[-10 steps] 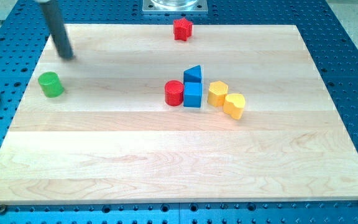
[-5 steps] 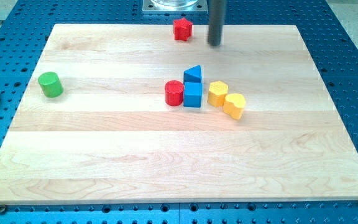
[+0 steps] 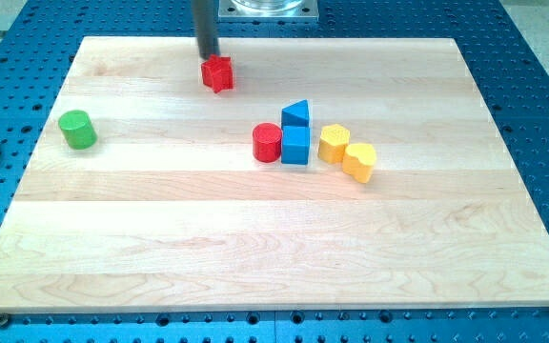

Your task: Push the red star close to the green circle

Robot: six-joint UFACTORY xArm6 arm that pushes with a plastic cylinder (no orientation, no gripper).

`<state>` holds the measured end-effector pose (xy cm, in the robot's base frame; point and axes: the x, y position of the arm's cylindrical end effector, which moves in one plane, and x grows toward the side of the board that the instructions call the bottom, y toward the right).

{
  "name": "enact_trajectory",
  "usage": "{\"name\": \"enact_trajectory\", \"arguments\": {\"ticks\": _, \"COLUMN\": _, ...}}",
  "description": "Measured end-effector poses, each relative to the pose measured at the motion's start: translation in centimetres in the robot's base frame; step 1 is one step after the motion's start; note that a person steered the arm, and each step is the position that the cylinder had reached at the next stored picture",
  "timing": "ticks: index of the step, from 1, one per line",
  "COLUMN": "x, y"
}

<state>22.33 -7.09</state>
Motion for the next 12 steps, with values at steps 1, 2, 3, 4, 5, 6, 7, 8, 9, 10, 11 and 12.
{"name": "enact_trajectory", "arguments": {"ticks": 1, "x": 3.8, "y": 3.3}}
{"name": "enact_trajectory", "arguments": {"ticks": 2, "x": 6.1, "y": -6.1}}
{"name": "enact_trajectory", "arguments": {"ticks": 3, "x": 9.0, "y": -12.4}}
{"name": "enact_trajectory", "arguments": {"ticks": 4, "x": 8.3, "y": -9.2}}
{"name": "enact_trajectory", "arguments": {"ticks": 5, "x": 10.4, "y": -8.8}}
{"name": "enact_trajectory", "arguments": {"ticks": 6, "x": 13.7, "y": -13.9}}
{"name": "enact_trajectory", "arguments": {"ticks": 7, "x": 14.1, "y": -12.4}}
{"name": "enact_trajectory", "arguments": {"ticks": 8, "x": 14.1, "y": -11.1}}
{"name": "enact_trajectory", "arguments": {"ticks": 9, "x": 14.1, "y": -10.9}}
{"name": "enact_trajectory", "arguments": {"ticks": 10, "x": 14.1, "y": -10.9}}
{"name": "enact_trajectory", "arguments": {"ticks": 11, "x": 15.3, "y": -10.7}}
{"name": "enact_trajectory", "arguments": {"ticks": 12, "x": 16.8, "y": -6.5}}
